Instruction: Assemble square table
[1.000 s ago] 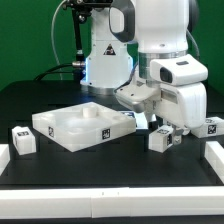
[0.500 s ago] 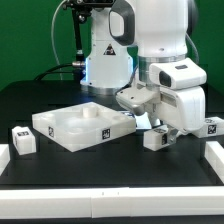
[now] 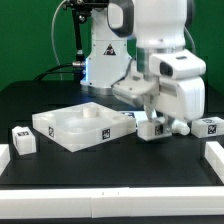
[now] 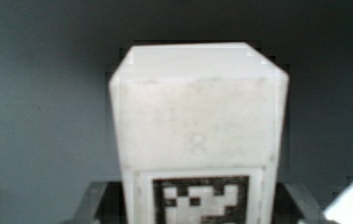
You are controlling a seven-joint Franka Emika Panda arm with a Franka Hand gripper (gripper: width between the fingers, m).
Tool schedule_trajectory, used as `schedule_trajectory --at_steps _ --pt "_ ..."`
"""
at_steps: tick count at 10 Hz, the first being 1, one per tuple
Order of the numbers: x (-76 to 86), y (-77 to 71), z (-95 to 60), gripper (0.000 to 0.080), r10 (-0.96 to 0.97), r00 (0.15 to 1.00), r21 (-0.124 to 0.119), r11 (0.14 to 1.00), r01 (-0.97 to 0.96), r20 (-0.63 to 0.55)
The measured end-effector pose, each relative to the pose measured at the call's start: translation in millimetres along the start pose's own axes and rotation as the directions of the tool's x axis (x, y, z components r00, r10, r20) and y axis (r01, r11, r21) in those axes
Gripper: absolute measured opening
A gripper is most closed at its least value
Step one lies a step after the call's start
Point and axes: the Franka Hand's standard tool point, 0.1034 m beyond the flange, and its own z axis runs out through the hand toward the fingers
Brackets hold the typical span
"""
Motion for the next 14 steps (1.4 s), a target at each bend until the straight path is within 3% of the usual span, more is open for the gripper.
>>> schedule_trajectory --at_steps 2,5,9,13,14 --pt "-5.9 -6.0 -9.0 0.0281 -0.061 0.998 0.003 0.998 0.061 0.016" --pt "-5.4 -7.3 -6.7 0.0282 -0.052 0.999 0.006 0.999 0.052 0.013" --pt "18.5 -16.6 -1.0 0.0282 -0.253 0.967 0.027 0.967 0.253 0.004" --pt "16.6 -16.9 -0.2 0.0282 -0.246 0.969 0.028 0.969 0.246 0.003" --pt "20.2 -20.9 6.2 0.0282 -0.314 0.949 0.022 0.949 0.314 -0.010"
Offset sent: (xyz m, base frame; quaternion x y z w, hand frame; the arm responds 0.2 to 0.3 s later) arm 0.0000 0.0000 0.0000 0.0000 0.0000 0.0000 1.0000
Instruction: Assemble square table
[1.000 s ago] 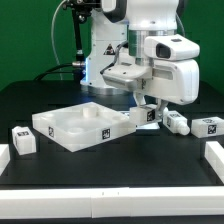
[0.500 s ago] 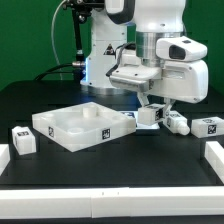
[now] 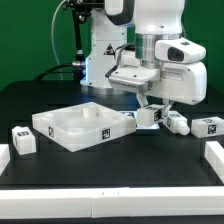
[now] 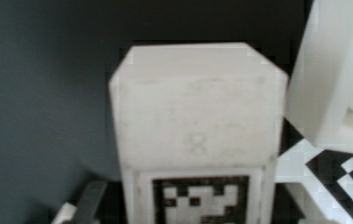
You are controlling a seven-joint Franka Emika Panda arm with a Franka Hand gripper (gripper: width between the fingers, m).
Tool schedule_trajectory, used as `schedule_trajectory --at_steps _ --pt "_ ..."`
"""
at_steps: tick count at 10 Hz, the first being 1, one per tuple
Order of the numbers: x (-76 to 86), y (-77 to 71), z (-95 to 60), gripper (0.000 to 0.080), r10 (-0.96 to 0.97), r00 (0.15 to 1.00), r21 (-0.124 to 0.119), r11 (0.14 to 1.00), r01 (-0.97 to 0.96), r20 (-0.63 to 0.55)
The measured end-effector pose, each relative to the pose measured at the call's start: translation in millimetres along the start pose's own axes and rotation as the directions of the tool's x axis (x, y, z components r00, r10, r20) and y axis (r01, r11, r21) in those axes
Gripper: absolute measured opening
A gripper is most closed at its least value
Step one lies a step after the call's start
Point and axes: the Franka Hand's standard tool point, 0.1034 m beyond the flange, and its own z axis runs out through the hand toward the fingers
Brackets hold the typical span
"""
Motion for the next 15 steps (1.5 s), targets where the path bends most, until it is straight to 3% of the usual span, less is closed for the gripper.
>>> schedule_trajectory --at_steps 3,6,7,8,9,10,11,13,15 --pt "14.4 -9.9 24.2 0.0282 -0.111 0.993 0.004 0.994 0.112 -0.049" --pt "13.4 -11.0 26.2 0.0282 -0.081 0.995 0.023 0.996 0.082 -0.056" --pt "13.3 -11.6 26.5 0.0360 -0.080 0.995 0.023 0.996 0.081 -0.056" --pt "13.3 -12.0 26.7 0.0360 -0.079 0.995 0.023 0.997 0.080 -0.057" --pt "13.3 -12.1 26.8 0.0542 -0.078 0.995 0.023 0.997 0.080 -0.057" --pt "13.3 -12.1 26.7 0.0542 -0.078 0.995 0.023 0.997 0.079 -0.057" --pt "11.8 -11.6 21.8 0.0630 -0.080 0.996 0.021 0.997 0.081 -0.047" --pt "-9.2 -12.0 -3.5 0.0644 -0.075 0.997 0.031 0.997 0.075 0.009" --pt "-39.6 -14.2 -31.1 0.0649 -0.040 0.996 0.016 0.999 0.038 0.076"
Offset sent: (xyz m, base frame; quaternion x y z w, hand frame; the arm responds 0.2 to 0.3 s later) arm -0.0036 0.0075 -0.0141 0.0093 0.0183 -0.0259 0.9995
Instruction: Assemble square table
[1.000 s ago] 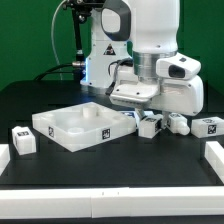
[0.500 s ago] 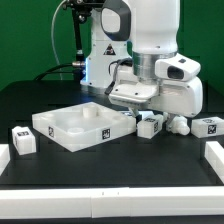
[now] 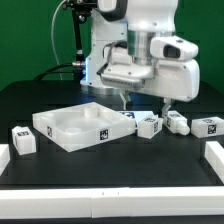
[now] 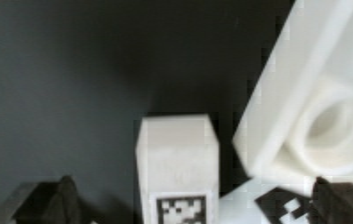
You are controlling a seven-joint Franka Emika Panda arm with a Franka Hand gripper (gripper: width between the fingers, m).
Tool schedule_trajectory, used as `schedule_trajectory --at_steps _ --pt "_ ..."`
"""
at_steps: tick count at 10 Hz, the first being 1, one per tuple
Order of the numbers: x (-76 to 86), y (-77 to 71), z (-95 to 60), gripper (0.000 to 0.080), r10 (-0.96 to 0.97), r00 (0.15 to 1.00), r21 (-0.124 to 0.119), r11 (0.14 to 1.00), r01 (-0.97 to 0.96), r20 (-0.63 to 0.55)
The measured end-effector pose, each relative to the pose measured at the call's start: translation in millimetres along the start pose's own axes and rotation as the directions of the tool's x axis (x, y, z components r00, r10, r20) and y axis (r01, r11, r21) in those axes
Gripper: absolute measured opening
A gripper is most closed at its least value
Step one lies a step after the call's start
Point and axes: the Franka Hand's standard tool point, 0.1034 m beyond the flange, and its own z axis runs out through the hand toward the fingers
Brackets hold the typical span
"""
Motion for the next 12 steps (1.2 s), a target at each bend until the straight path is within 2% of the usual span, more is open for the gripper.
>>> schedule_trajectory --at_steps 1,2,6,8,9,10,11,12 --pt "-11.0 -7.0 -3.2 0.0649 0.034 0.999 -0.003 0.999 -0.034 0.011" --pt "-14.5 -7.4 -4.2 0.0649 0.071 0.997 -0.005 0.997 -0.071 0.016" --pt "-15.1 -11.1 -1.3 0.0649 0.074 0.997 -0.002 0.997 -0.074 0.010" --pt "-43.5 -40.8 -3.1 0.0649 0.155 0.988 0.003 0.988 -0.155 0.015" --pt "-53.1 -55.6 -3.7 0.0649 0.253 0.967 0.014 0.967 -0.253 0.004" --pt "-49.2 -56.4 -2.3 0.0649 0.409 0.913 0.034 0.912 -0.409 0.007" --pt "-45.0 -51.7 -2.9 0.0649 0.402 0.916 0.041 0.915 -0.402 0.011" --pt "-45.2 -53.0 -2.1 0.0649 0.402 0.916 0.043 0.915 -0.402 0.010"
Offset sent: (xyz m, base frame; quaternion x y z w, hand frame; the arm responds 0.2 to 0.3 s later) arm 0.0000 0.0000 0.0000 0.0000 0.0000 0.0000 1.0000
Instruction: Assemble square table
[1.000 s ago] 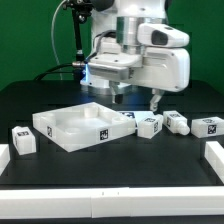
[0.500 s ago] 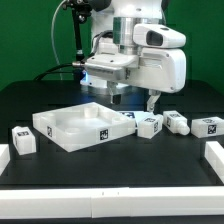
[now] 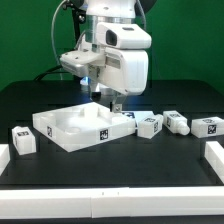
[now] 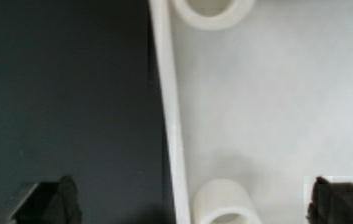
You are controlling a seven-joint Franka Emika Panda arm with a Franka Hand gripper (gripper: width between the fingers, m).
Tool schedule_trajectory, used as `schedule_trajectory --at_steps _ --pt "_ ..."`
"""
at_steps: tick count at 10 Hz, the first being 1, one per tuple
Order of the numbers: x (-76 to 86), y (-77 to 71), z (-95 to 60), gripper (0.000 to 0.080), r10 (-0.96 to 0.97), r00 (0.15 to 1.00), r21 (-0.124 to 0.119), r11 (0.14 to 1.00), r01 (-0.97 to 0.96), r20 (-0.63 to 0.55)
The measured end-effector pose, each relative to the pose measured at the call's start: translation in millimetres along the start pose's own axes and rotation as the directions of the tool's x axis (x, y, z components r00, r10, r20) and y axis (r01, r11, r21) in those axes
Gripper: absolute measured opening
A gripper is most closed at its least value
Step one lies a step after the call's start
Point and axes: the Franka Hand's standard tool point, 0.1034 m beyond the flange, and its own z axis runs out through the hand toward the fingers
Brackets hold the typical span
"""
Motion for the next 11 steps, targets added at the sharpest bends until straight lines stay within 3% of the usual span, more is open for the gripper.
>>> schedule_trajectory --at_steps 3,5,6,7,11 --pt "-1.8 -1.8 0.8 0.0649 0.008 1.000 0.002 1.000 -0.008 -0.001" --pt "-28.9 -17.4 3.0 0.0649 0.215 0.976 0.004 0.977 -0.215 -0.032" --pt "-40.1 -27.8 6.6 0.0649 0.336 0.940 0.016 0.942 -0.336 -0.055" --pt "-41.7 -27.3 6.6 0.0649 0.404 0.913 0.031 0.915 -0.403 -0.052" --pt "-44.9 -28.6 8.6 0.0649 0.623 0.780 0.036 0.782 -0.622 -0.060"
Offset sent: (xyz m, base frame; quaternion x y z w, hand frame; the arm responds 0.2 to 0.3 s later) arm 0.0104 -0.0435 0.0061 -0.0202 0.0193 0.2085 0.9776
